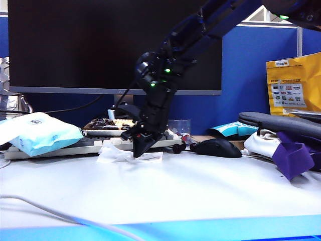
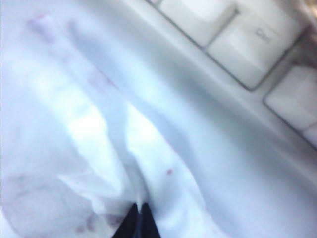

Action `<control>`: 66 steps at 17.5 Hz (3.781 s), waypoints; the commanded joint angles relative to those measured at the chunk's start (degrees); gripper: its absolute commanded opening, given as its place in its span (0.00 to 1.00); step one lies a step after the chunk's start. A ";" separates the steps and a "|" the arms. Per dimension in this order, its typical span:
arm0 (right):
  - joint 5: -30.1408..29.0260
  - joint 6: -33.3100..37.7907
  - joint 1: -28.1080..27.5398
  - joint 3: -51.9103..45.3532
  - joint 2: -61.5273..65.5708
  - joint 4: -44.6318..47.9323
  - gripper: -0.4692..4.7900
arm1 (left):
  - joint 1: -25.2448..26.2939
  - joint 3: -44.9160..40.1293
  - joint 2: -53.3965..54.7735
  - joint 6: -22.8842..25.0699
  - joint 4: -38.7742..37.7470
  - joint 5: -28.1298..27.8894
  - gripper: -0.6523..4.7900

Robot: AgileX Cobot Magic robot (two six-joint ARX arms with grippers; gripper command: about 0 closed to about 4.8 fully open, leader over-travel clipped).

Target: Use the wet wipes on the table to wipe the cherry juice off the table, then put the wipes back on the table.

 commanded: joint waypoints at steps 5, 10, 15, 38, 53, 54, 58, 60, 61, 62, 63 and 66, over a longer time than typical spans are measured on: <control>12.50 2.21 -4.61 -0.57 1.46 -1.40 0.09 | 0.02 -0.02 -0.04 0.04 -0.52 0.22 0.11; 0.63 -0.74 0.31 -0.57 1.49 -10.32 0.09 | 0.02 -0.02 -0.04 0.04 -0.52 0.22 0.11; 26.47 9.79 -2.47 -0.57 1.46 -10.91 0.09 | 0.02 -0.02 -0.04 0.04 -0.52 0.22 0.11; -2.89 16.41 -6.62 -0.57 1.46 -15.87 0.09 | 0.02 -0.02 -0.04 0.04 -0.52 0.22 0.11; 22.56 23.37 -4.07 -0.57 0.63 -36.57 0.09 | 0.02 -0.02 -0.04 0.04 -0.52 0.22 0.11; 24.06 23.63 -5.51 -0.57 0.63 -36.59 0.09 | 0.02 -0.02 -0.04 0.04 -0.52 0.22 0.11; 12.00 21.31 -7.85 -0.57 0.13 -36.76 0.09 | 0.02 -0.02 -0.04 0.04 -0.52 0.22 0.11; 1.29 20.28 -6.62 -0.57 -0.26 -36.79 0.09 | 0.02 -0.02 -0.04 0.04 -0.52 0.22 0.11; -8.13 20.09 -5.42 -0.57 -0.50 -36.79 0.09 | 0.02 -0.02 -0.04 0.04 -0.52 0.22 0.11; -14.82 20.15 -4.76 -0.57 -0.61 -36.79 0.09 | 0.02 -0.02 -0.04 0.04 -0.52 0.22 0.11; -18.34 20.37 -4.00 -0.57 -0.63 -36.81 0.09 | 0.02 -0.02 -0.04 0.04 -0.52 0.22 0.11; -11.52 20.57 -1.70 -0.57 -1.25 -36.81 0.09 | 0.02 -0.02 -0.04 0.04 -0.52 0.24 0.11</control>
